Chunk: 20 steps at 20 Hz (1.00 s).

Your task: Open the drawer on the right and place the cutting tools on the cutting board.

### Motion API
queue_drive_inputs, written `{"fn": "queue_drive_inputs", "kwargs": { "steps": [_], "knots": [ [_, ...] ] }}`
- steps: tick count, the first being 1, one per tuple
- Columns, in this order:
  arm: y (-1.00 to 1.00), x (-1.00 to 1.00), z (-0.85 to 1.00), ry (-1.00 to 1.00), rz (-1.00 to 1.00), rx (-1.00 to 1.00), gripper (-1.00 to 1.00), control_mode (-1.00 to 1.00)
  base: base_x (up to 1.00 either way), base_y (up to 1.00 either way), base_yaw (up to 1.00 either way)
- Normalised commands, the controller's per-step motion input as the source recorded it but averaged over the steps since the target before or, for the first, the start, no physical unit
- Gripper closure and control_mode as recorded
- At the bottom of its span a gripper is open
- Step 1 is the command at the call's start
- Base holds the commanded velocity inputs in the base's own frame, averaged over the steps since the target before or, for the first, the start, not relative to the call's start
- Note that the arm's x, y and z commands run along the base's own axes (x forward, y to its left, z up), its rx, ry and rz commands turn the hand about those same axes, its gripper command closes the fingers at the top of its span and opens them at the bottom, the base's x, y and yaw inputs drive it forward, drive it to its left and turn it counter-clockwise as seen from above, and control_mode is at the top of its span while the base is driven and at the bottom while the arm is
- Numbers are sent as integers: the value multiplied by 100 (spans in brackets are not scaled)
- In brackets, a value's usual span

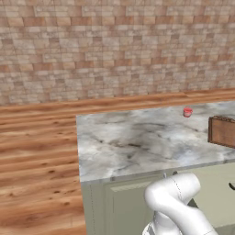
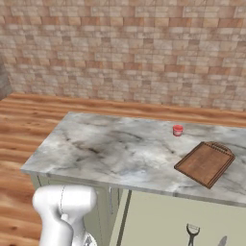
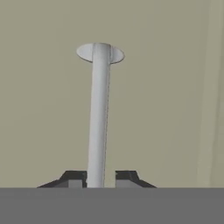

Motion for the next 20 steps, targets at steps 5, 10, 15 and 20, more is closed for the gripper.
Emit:
{"fn": "queue_drive_inputs", "kwargs": {
  "steps": [5, 10, 15, 20],
  "knots": [
    [-17, -100, -20, 0, 0, 0, -100, -100, 0, 0, 0],
    [-22, -100, -5, -2, 0, 0, -100, -100, 0, 0, 0],
    [-17, -90, 13, -9, -2, 4, -100, -100, 0, 0, 0],
    [-2, -79, 54, -7, -1, 2, -100, -100, 0, 0, 0]
  ]
}}
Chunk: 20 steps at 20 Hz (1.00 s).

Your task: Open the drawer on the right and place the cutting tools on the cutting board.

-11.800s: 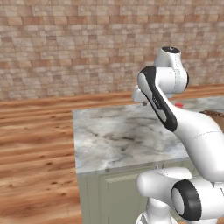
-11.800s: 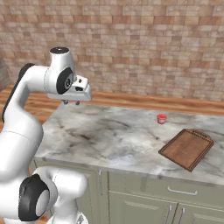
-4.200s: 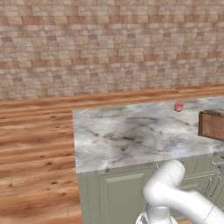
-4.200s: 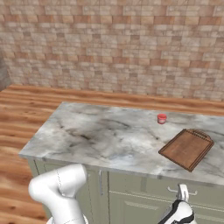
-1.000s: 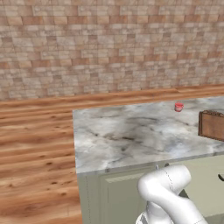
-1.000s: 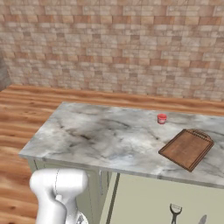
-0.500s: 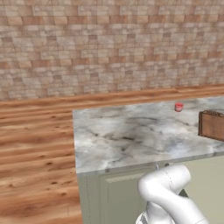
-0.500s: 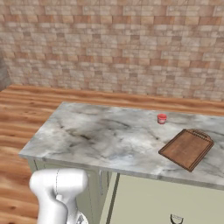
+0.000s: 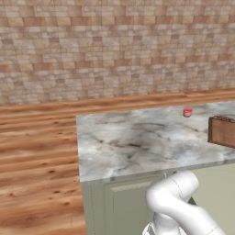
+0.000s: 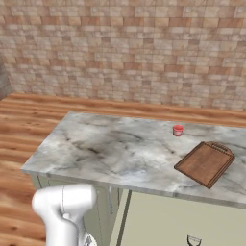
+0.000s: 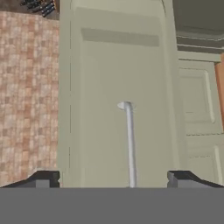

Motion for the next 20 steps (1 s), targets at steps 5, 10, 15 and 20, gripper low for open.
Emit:
{"fn": "queue_drive_inputs", "kwargs": {
  "steps": [5, 10, 15, 20],
  "knots": [
    [7, -46, 74, -1, -1, -1, -100, -100, 0, 0, 0],
    [27, -4, 83, 3, -3, -4, -100, -100, 0, 0, 0],
    [16, -16, 91, 5, -3, -1, -100, -100, 0, 0, 0],
    [30, -3, 96, 6, -1, -3, -100, -100, 0, 0, 0]
  ]
}}
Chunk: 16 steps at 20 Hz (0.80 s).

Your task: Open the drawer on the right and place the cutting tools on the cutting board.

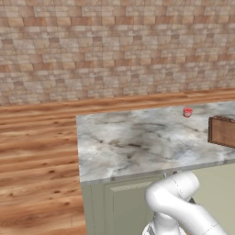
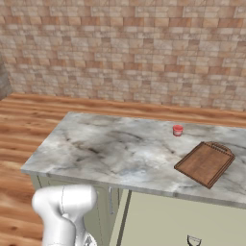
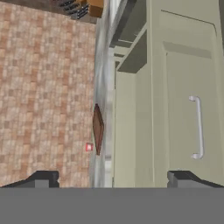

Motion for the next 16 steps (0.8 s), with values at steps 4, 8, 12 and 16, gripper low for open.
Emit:
{"fn": "queue_drive_inputs", "kwargs": {
  "steps": [4, 8, 12, 16],
  "knots": [
    [36, 0, 81, 11, 0, -6, -100, -100, 0, 0, 0],
    [46, 14, 72, 21, -1, -10, -100, -100, 0, 0, 0],
    [56, 39, 54, 33, -6, -14, -100, -100, 0, 0, 0],
    [82, 66, 32, 40, -13, -17, -100, -100, 0, 0, 0]
  ]
}}
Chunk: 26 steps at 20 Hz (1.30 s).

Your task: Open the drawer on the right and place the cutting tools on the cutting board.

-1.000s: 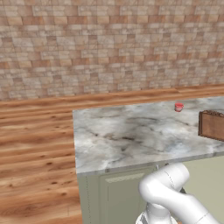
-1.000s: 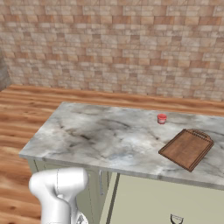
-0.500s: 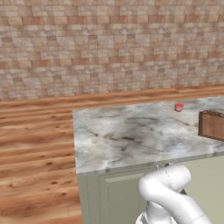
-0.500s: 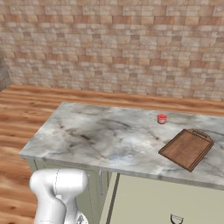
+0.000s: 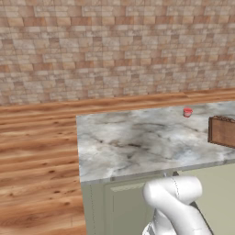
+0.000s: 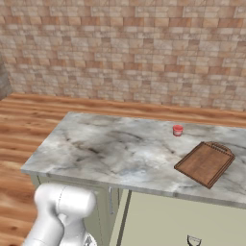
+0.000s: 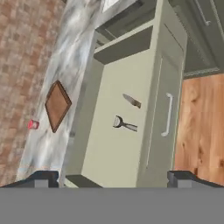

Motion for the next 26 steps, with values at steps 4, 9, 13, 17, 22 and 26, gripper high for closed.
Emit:
{"fn": "queue_drive_inputs", "kwargs": {
  "steps": [4, 9, 13, 17, 22, 26],
  "knots": [
    [82, 82, 27, 37, -13, -14, -100, -100, 0, 0, 0],
    [56, 79, 22, 41, -15, -11, -100, -100, 0, 0, 0],
    [31, 65, 19, 38, -14, -3, -100, -100, 0, 0, 0],
    [3, 14, 3, 11, -6, 0, -100, -100, 0, 0, 0],
    [0, 19, 0, 2, 5, 0, -100, -100, 0, 0, 0],
    [0, 49, 0, 16, 28, 0, -100, -100, 0, 0, 0]
  ]
}}
